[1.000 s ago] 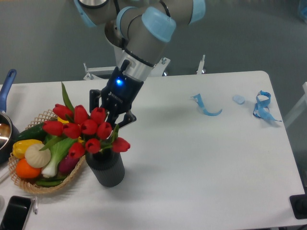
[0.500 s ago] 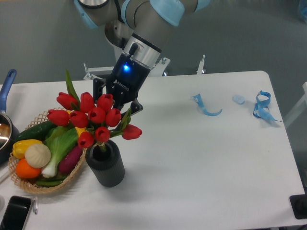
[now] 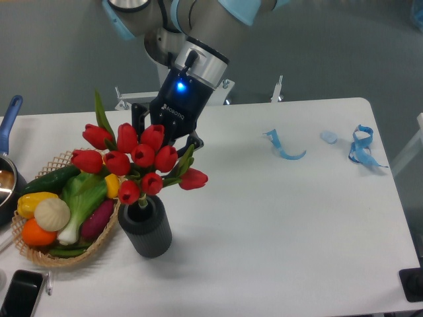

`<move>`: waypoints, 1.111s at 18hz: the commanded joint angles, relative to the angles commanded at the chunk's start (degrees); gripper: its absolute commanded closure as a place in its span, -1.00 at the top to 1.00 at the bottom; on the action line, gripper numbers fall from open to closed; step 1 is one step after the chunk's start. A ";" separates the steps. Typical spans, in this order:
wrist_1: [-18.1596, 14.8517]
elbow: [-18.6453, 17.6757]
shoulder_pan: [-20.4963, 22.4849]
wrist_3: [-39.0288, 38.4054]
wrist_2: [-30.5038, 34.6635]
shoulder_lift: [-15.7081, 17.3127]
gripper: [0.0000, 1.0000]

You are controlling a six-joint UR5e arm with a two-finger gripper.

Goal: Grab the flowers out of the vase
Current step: 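Lift the gripped tulip bunch straight up out of the black vase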

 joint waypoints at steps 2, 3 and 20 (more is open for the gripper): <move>0.00 0.18 -0.17 -0.36 0.00 0.00 -0.47; 0.00 0.79 -0.26 -0.88 0.00 0.00 -0.47; 0.00 6.85 0.17 -10.29 0.00 -0.70 -0.51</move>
